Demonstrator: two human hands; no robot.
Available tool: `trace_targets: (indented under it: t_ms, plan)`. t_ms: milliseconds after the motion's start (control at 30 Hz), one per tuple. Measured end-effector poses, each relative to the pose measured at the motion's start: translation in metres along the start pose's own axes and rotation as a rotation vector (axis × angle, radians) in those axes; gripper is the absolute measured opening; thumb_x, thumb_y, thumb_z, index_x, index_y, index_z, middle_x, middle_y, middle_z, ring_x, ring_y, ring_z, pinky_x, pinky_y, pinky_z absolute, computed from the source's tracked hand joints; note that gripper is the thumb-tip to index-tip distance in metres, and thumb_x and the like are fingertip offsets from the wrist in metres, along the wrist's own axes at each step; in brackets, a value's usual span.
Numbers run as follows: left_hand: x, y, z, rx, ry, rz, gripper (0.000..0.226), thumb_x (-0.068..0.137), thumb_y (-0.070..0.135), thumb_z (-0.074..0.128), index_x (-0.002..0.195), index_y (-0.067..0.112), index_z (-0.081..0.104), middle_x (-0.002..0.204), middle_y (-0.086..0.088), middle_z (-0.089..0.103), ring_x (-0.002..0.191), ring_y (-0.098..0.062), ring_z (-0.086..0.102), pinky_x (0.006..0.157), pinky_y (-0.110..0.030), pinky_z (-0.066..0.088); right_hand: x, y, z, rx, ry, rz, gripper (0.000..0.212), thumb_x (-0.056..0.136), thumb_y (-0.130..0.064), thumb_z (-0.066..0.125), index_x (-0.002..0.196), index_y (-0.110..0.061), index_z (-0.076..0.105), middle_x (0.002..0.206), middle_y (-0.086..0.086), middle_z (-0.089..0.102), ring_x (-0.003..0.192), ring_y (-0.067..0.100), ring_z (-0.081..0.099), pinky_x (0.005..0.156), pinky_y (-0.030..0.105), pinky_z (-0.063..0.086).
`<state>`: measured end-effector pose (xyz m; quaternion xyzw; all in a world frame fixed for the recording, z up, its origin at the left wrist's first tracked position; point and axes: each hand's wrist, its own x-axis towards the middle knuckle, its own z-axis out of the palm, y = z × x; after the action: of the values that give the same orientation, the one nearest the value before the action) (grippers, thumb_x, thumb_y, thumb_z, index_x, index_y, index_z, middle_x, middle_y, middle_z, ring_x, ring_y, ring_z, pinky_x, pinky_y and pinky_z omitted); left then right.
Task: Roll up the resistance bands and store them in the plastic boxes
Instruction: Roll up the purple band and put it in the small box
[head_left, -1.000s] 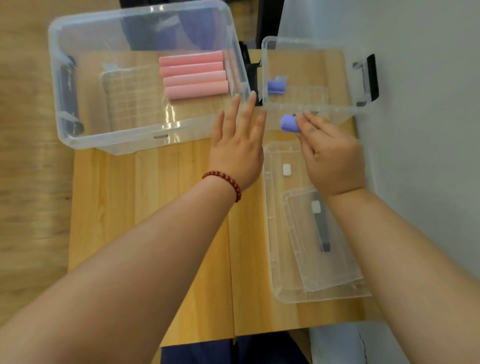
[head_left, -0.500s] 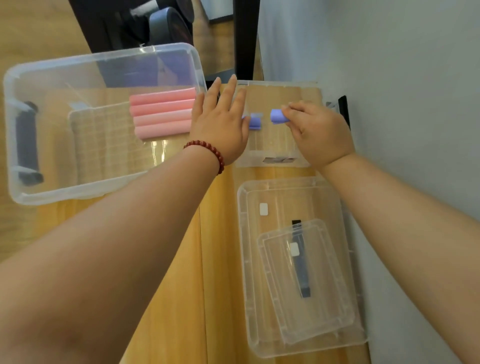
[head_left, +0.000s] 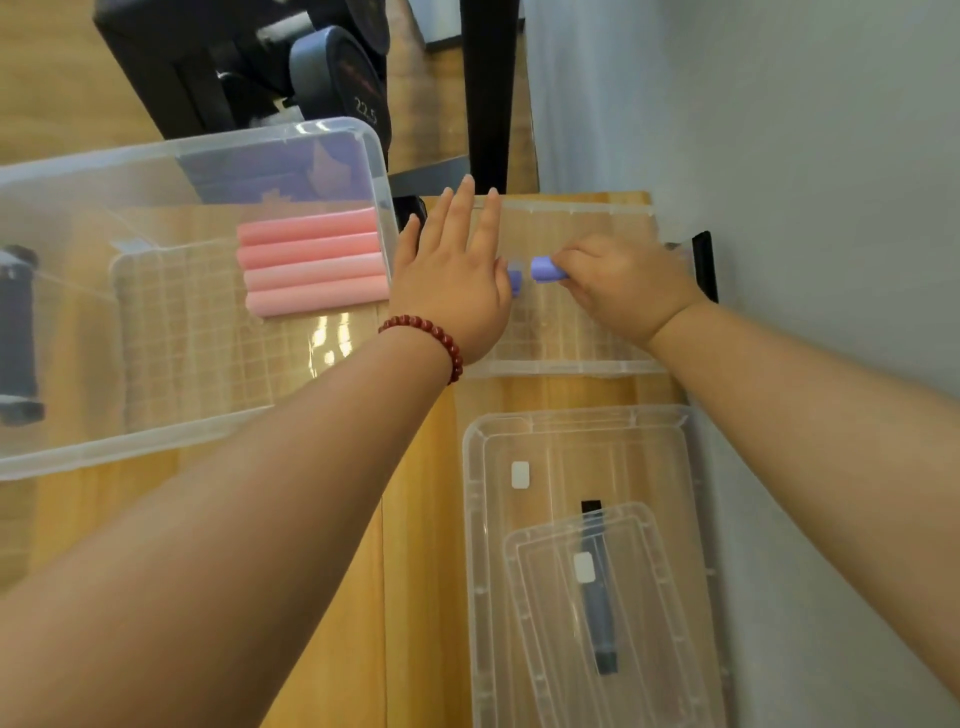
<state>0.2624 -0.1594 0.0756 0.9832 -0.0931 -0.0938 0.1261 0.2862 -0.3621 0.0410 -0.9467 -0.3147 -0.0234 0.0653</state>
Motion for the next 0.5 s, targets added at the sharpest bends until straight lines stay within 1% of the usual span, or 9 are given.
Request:
trace_targets:
  t_ms: [67, 167, 233, 300, 333, 367, 433, 467, 500]
  plan:
    - [0.000, 0.000, 0.000, -0.021, 0.008, -0.006, 0.058, 0.104, 0.033, 0.023, 0.157, 0.021, 0.001, 0.165, -0.003, -0.003, 0.152, -0.021, -0.003, 0.122, -0.040, -0.002, 0.004, -0.001, 0.002, -0.028, -0.136, -0.016, 0.024, 0.068, 0.006, 0.082, 0.084, 0.000, 0.065, 0.072, 0.018, 0.062, 0.049, 0.032, 0.056, 0.042, 0.032, 0.048]
    - [0.000, 0.000, 0.001, -0.026, 0.025, -0.004, 0.058, 0.104, 0.030, 0.025, 0.157, 0.022, 0.002, 0.165, -0.002, -0.001, 0.152, -0.020, -0.001, 0.122, -0.040, -0.002, 0.012, -0.003, 0.006, -0.037, -0.208, -0.026, 0.036, 0.051, 0.007, 0.089, 0.076, -0.001, 0.064, 0.064, 0.015, 0.059, 0.038, 0.021, 0.039, 0.043, 0.016, 0.021]
    - [0.000, -0.001, 0.001, -0.032, 0.033, -0.012, 0.058, 0.104, 0.030, 0.025, 0.157, 0.022, 0.003, 0.165, -0.002, 0.000, 0.151, -0.020, 0.000, 0.121, -0.040, -0.003, 0.015, -0.009, 0.001, -0.065, -0.314, 0.008, 0.030, 0.063, 0.009, 0.082, 0.087, 0.002, 0.065, 0.078, 0.018, 0.062, 0.048, 0.020, 0.031, 0.045, 0.017, 0.012]
    - [0.000, -0.001, 0.001, -0.031, 0.039, -0.015, 0.058, 0.103, 0.029, 0.026, 0.157, 0.022, 0.003, 0.165, -0.002, 0.000, 0.151, -0.020, 0.001, 0.122, -0.040, -0.002, 0.018, -0.011, -0.002, -0.135, -0.433, 0.056, 0.026, 0.088, 0.004, 0.061, 0.114, 0.002, 0.059, 0.108, 0.020, 0.059, 0.065, 0.023, 0.035, 0.050, 0.030, 0.023]
    - [0.000, -0.001, 0.001, -0.029, 0.038, -0.016, 0.058, 0.103, 0.029, 0.026, 0.157, 0.022, 0.004, 0.165, -0.002, 0.001, 0.151, -0.020, 0.001, 0.122, -0.040, -0.002, 0.017, -0.010, -0.001, -0.156, -0.454, 0.068, 0.029, 0.093, 0.002, 0.055, 0.121, 0.001, 0.055, 0.115, 0.019, 0.056, 0.069, 0.025, 0.036, 0.056, 0.033, 0.027]
    - [0.000, -0.001, 0.001, -0.028, 0.040, -0.017, 0.059, 0.103, 0.029, 0.027, 0.157, 0.022, 0.004, 0.165, -0.002, 0.001, 0.151, -0.020, 0.002, 0.122, -0.040, -0.002, 0.019, -0.012, -0.002, -0.158, -0.495, 0.080, 0.029, 0.092, 0.002, 0.056, 0.121, 0.001, 0.055, 0.114, 0.019, 0.057, 0.069, 0.025, 0.037, 0.055, 0.033, 0.027]
    - [0.000, -0.001, 0.002, -0.025, 0.047, -0.017, 0.059, 0.103, 0.029, 0.027, 0.157, 0.022, 0.005, 0.165, -0.003, 0.002, 0.151, -0.020, 0.002, 0.122, -0.040, -0.002, 0.021, -0.016, -0.003, -0.159, -0.483, 0.080, 0.029, 0.078, 0.008, 0.070, 0.105, 0.004, 0.062, 0.096, 0.021, 0.062, 0.056, 0.026, 0.040, 0.045, 0.024, 0.014]
    - [0.000, -0.001, 0.002, -0.026, 0.046, -0.016, 0.059, 0.103, 0.028, 0.027, 0.157, 0.022, 0.005, 0.165, -0.003, 0.001, 0.151, -0.020, 0.002, 0.121, -0.040, -0.002, 0.023, -0.014, -0.003, -0.193, -0.445, 0.050, 0.029, 0.076, 0.008, 0.071, 0.104, 0.004, 0.063, 0.094, 0.020, 0.063, 0.055, 0.027, 0.045, 0.045, 0.022, 0.011]
    - [0.000, -0.001, 0.002, -0.029, 0.044, -0.016, 0.059, 0.103, 0.029, 0.027, 0.157, 0.022, 0.005, 0.165, -0.003, 0.001, 0.151, -0.020, 0.001, 0.121, -0.040, -0.003, 0.025, -0.014, -0.001, -0.210, -0.466, 0.059, 0.029, 0.082, 0.005, 0.067, 0.110, 0.003, 0.060, 0.101, 0.020, 0.062, 0.064, 0.029, 0.052, 0.046, 0.025, 0.016]
